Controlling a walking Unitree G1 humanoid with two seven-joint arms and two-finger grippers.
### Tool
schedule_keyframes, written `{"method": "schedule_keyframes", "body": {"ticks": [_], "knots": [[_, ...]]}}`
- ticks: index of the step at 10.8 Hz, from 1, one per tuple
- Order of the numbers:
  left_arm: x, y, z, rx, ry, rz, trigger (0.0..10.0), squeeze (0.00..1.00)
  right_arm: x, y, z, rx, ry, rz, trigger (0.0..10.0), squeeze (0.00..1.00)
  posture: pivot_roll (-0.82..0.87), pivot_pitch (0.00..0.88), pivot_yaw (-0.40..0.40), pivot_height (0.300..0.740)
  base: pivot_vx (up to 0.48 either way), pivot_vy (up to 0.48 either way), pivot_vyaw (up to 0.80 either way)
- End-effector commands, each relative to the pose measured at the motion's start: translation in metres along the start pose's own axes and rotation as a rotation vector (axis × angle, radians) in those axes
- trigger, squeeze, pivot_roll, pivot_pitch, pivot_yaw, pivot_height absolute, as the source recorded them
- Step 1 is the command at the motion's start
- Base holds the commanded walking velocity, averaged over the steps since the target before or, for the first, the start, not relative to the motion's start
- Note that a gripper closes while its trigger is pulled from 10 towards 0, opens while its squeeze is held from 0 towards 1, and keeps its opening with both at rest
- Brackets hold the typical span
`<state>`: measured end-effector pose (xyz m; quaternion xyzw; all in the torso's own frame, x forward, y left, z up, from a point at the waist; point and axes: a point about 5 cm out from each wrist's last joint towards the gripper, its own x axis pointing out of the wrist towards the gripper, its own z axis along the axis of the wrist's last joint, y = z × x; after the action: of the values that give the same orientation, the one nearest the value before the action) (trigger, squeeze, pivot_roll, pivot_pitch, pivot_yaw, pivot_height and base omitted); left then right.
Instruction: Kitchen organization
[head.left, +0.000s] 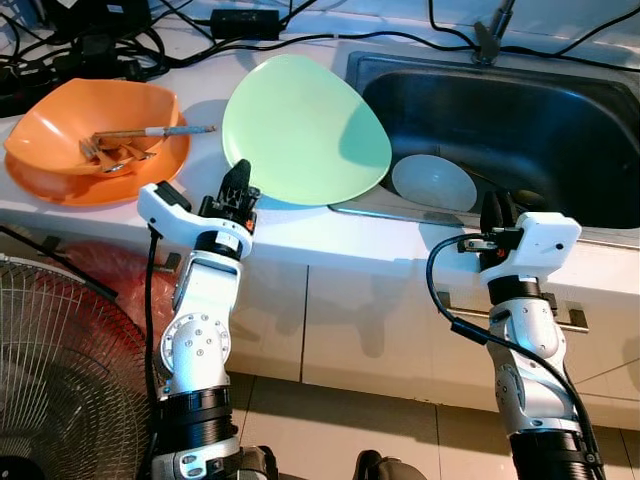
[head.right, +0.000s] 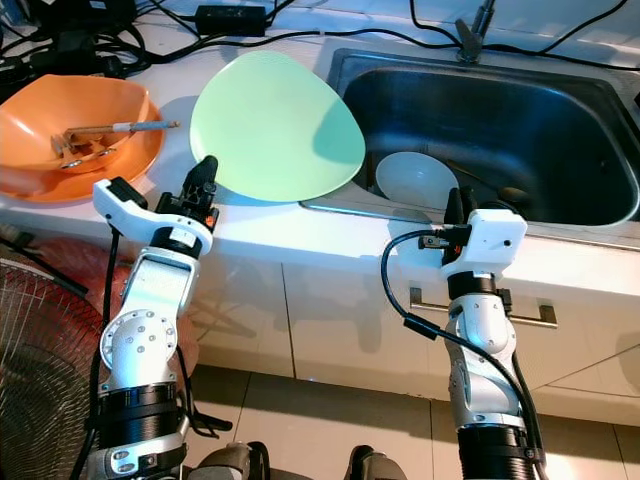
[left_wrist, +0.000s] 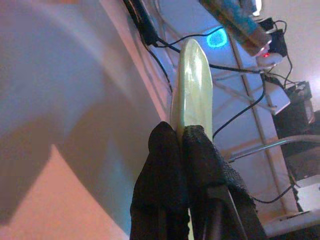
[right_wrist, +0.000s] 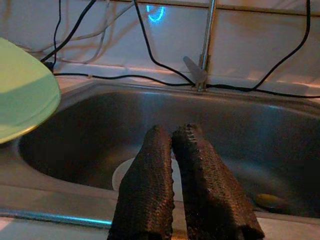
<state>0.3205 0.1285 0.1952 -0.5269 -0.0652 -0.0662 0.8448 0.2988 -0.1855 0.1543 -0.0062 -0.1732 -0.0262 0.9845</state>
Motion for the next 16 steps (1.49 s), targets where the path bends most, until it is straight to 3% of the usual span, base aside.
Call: {"method": "schedule_keyframes", "body": {"ticks": [1, 6, 7, 8, 10, 11, 14, 15, 16], "knots": [[0.008, -0.043, -0.012, -0.131, -0.010, -0.185, 10.0, 0.00, 0.001, 0.003, 0.000, 0.007, 0.007, 0.012, 10.0, 0.00, 0.02, 0.161, -0.004, 0.740, 0.000, 0.000, 0.00], [0.008, -0.044, -0.014, -0.146, -0.003, -0.200, 10.0, 0.00, 0.001, 0.006, 0.000, 0.017, 0.011, 0.030, 10.0, 0.00, 0.02, 0.163, -0.004, 0.740, 0.000, 0.000, 0.00], [0.008, -0.044, -0.015, -0.147, 0.001, -0.200, 10.0, 0.00, 0.000, 0.008, -0.001, 0.018, 0.013, 0.042, 10.0, 0.85, 0.02, 0.164, -0.004, 0.740, 0.000, 0.000, 0.00], [0.008, -0.044, -0.017, -0.146, 0.009, -0.201, 10.0, 0.00, 0.000, 0.009, -0.001, 0.033, 0.019, 0.048, 10.0, 1.00, 0.02, 0.165, -0.004, 0.740, 0.000, 0.000, 0.00], [0.009, -0.044, -0.019, -0.135, 0.021, -0.200, 10.0, 0.00, 0.001, 0.009, 0.000, 0.045, 0.015, 0.054, 10.0, 1.00, 0.02, 0.163, -0.003, 0.740, 0.000, 0.000, 0.00], [0.009, -0.046, -0.021, -0.130, 0.027, -0.203, 10.0, 0.00, 0.001, 0.008, 0.000, 0.095, 0.022, 0.037, 10.0, 1.00, 0.02, 0.161, -0.001, 0.740, 0.000, 0.000, 0.00], [0.009, -0.047, -0.023, -0.128, 0.034, -0.206, 10.0, 0.00, 0.001, 0.020, 0.001, 0.161, 0.038, 0.107, 10.0, 1.00, 0.02, 0.157, 0.001, 0.740, 0.000, 0.000, 0.00], [0.009, -0.047, -0.023, -0.129, 0.034, -0.209, 10.0, 0.00, 0.001, 0.023, 0.000, 0.211, 0.053, 0.114, 10.0, 0.58, 0.02, 0.153, 0.002, 0.740, 0.000, 0.000, 0.00], [0.009, -0.047, -0.023, -0.129, 0.036, -0.208, 10.0, 0.00, 0.002, 0.024, 0.002, 0.261, 0.059, 0.115, 10.0, 0.00, 0.02, 0.151, 0.001, 0.740, 0.000, 0.000, 0.00]]}}
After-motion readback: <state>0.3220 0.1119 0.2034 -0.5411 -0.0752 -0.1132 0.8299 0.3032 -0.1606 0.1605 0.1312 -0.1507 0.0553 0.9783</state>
